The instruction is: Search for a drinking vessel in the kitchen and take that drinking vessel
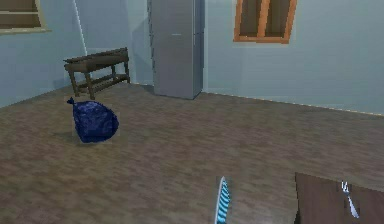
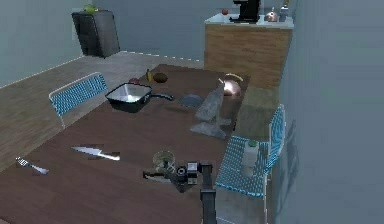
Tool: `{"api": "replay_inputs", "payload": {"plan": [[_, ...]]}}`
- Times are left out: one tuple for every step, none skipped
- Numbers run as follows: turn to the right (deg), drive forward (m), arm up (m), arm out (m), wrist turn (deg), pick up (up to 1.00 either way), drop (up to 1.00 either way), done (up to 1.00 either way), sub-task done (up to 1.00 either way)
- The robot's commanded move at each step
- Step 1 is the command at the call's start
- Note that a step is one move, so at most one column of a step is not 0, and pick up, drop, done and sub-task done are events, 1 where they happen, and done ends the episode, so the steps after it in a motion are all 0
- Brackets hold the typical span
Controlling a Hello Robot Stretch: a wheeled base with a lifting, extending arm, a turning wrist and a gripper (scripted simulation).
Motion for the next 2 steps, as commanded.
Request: {"api": "replay_inputs", "payload": {"plan": [[0.0, 0.00, 0.10, 0.00, 0.0, 0.00, 0.00, 0.00, 0.00], [0.0, 0.00, 0.00, 0.00, 0.0, 0.00, 0.00, 1.00, 0.00]]}}
